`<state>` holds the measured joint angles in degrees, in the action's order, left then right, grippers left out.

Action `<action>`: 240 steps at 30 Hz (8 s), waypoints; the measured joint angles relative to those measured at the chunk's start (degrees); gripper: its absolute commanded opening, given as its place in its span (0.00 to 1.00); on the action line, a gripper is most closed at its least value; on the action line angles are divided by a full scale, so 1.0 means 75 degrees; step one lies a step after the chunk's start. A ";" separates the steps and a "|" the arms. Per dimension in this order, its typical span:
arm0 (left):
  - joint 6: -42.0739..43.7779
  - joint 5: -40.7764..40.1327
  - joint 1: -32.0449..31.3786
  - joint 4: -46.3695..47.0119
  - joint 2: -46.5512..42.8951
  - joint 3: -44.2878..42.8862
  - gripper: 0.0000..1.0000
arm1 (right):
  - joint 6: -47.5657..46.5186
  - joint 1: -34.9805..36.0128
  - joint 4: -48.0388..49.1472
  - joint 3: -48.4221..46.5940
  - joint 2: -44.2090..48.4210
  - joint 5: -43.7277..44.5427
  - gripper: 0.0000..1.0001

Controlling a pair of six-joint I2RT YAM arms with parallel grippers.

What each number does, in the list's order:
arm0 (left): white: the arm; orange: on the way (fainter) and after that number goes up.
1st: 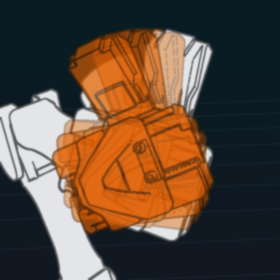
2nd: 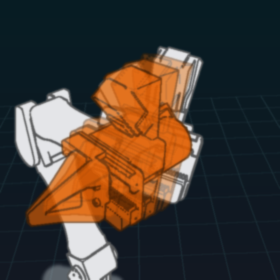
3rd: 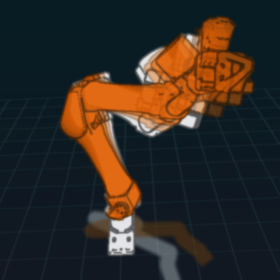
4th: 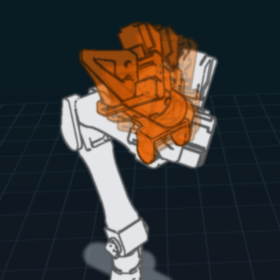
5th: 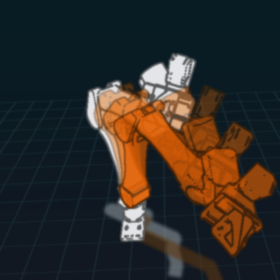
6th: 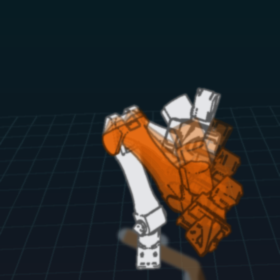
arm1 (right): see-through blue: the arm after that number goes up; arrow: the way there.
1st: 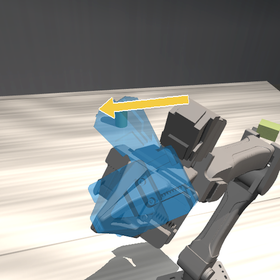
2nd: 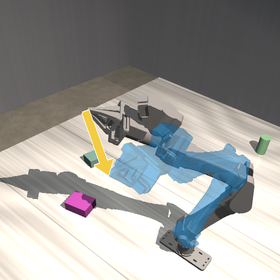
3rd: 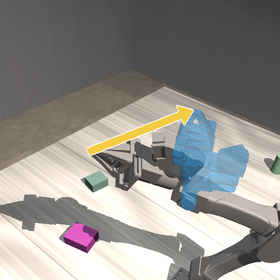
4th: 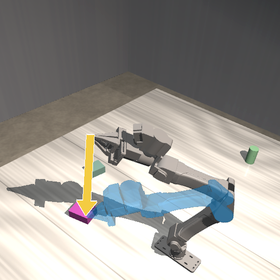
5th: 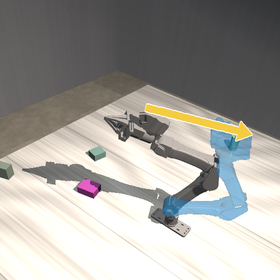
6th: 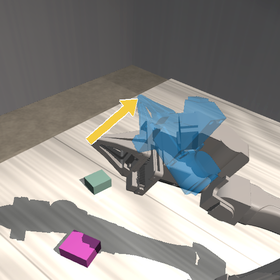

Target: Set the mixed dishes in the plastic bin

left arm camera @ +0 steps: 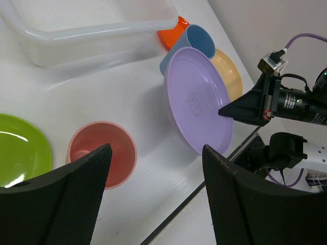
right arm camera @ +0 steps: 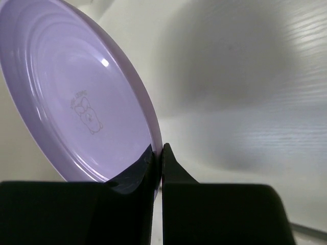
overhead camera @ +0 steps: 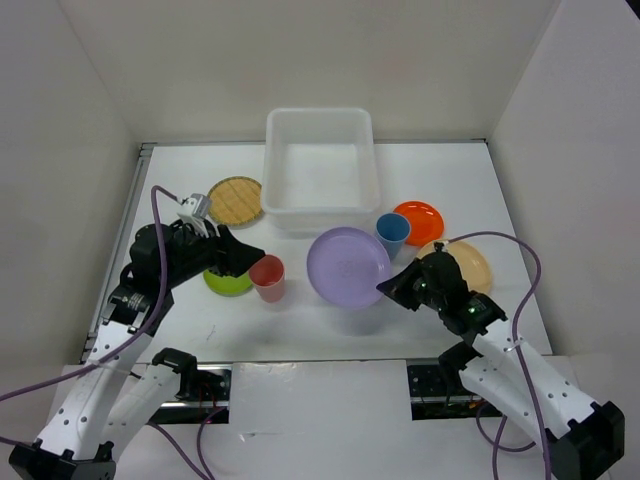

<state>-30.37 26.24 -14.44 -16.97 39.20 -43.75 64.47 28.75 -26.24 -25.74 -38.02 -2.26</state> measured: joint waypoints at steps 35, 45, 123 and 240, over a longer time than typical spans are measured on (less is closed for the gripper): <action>0.0425 -0.0513 -0.0003 -0.0772 -0.0052 -0.1754 0.81 | -0.2349 -0.1504 0.0504 -1.0491 -1.0681 0.0105 0.00; 0.0423 -0.0527 -0.0003 -0.0915 -0.0099 -0.1757 0.85 | -0.2326 -0.1358 -0.0373 -1.3062 -1.3038 0.0460 0.08; -0.0807 -0.6070 -0.3485 -0.3459 0.1620 -0.2072 0.70 | -0.3512 0.0082 -0.2975 -0.5441 -0.3605 0.2151 0.66; 0.0699 -0.2996 -0.1137 -0.1125 0.0460 -0.6403 0.50 | -0.0822 0.3541 0.1888 -0.3284 -0.3786 0.0490 0.22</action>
<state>-25.12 3.77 -22.96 -25.41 42.65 -91.77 58.30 55.31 -12.08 -50.37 -66.41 1.41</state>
